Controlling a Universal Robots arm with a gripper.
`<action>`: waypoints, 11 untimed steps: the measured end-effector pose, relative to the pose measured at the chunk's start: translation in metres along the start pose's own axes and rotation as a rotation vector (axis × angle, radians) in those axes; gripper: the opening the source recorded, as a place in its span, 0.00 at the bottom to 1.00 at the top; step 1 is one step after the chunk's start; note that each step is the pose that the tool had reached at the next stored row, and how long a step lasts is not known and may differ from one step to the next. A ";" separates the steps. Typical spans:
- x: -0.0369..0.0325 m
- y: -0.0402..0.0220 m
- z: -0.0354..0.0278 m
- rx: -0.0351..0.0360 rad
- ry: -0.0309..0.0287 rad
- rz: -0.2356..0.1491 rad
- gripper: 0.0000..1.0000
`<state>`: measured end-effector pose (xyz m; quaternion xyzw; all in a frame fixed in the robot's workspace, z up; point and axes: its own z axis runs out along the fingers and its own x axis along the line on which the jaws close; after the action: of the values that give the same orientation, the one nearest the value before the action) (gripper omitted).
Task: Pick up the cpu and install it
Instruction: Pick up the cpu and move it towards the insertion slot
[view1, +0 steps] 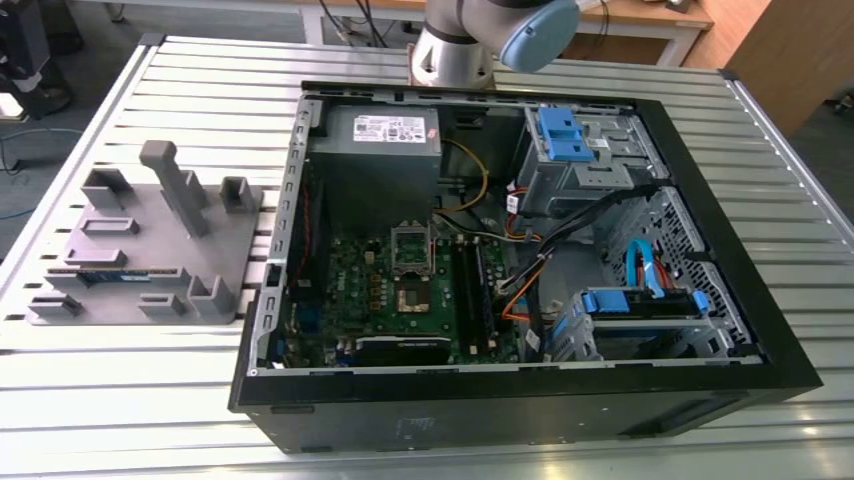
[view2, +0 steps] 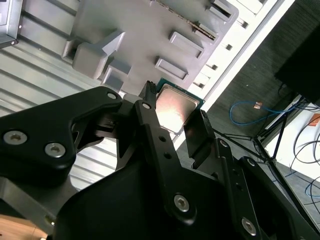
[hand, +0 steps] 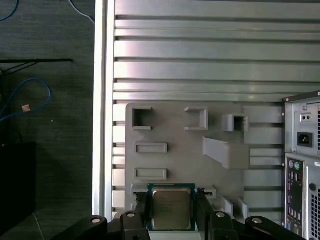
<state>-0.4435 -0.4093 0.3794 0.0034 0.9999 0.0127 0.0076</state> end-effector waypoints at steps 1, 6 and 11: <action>-0.0003 0.0000 -0.0001 0.0000 0.0001 0.000 0.47; -0.0029 0.0000 0.0001 0.0000 0.0000 0.000 0.47; -0.0069 0.0000 0.0002 -0.0001 -0.0001 0.000 0.47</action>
<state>-0.4367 -0.4093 0.3794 0.0034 0.9999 0.0128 0.0077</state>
